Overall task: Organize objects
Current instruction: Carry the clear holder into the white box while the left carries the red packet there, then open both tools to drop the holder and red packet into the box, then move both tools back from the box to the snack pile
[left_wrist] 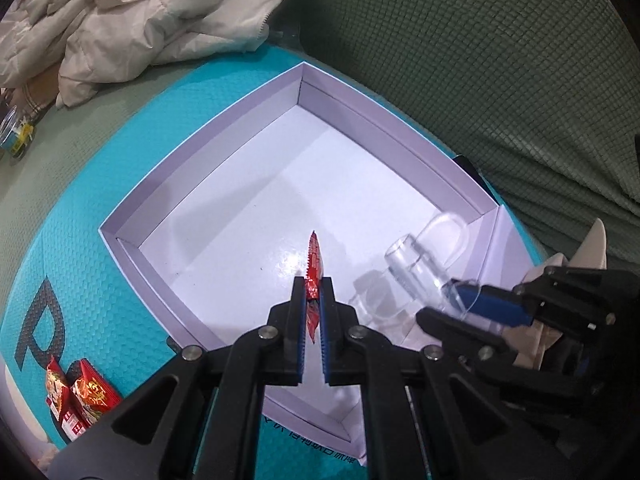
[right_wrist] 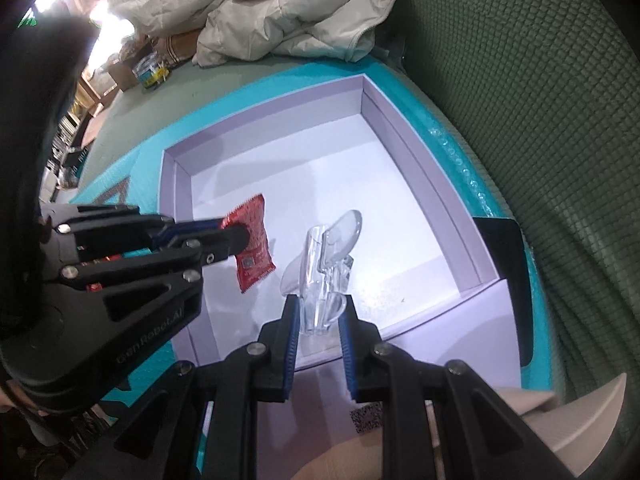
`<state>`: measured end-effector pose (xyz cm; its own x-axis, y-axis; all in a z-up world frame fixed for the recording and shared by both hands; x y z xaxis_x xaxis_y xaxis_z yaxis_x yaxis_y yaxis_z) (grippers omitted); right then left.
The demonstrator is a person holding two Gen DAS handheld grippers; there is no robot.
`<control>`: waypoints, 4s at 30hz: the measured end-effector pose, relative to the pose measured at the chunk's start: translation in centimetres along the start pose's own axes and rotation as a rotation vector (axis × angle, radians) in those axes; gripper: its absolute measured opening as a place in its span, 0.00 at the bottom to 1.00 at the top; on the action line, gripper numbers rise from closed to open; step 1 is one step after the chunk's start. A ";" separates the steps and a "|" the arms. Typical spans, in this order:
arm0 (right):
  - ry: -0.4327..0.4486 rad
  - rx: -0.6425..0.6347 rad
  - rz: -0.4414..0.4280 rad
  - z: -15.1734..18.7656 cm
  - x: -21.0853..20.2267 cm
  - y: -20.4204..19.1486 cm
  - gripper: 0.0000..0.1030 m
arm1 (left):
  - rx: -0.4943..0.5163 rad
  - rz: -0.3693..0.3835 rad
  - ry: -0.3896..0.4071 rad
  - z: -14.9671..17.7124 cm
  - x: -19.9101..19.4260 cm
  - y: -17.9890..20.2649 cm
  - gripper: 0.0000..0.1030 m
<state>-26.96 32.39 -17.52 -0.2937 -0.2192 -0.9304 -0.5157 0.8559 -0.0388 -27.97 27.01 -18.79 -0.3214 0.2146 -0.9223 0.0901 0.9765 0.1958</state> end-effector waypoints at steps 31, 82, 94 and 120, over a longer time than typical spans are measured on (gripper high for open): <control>0.066 -0.057 0.029 -2.5 -2.9 -3.3 0.43 | -0.137 -0.172 0.093 0.9 -5.9 -6.3 0.10; 0.097 -0.346 -0.083 -1.7 -5.4 -17.7 0.53 | -0.527 -0.173 0.112 12.0 -13.0 -20.8 0.21; 0.021 -0.315 -0.151 -1.0 -2.8 -20.8 0.53 | -0.603 -0.167 0.070 13.7 -12.1 -24.4 0.21; -0.088 -0.344 -0.206 -4.3 4.3 -26.2 0.53 | -0.730 -0.070 -0.045 16.4 -8.6 -30.9 0.21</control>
<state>-18.20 7.04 -18.95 -0.0939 -0.3157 -0.9442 -0.8002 0.5882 -0.1171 -12.53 -5.31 -22.33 -0.2632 0.1655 -0.9504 -0.5850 0.7560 0.2937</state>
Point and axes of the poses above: each gripper's, at about its wrist camera, not at the fingertips, and x roughly the way its jaws point, y to its right, z to its underside, the point moved 9 cm from there along x, roughly the way its jaws point, and after that the axes turned 11 degrees about -x, right-handed, at the moved point
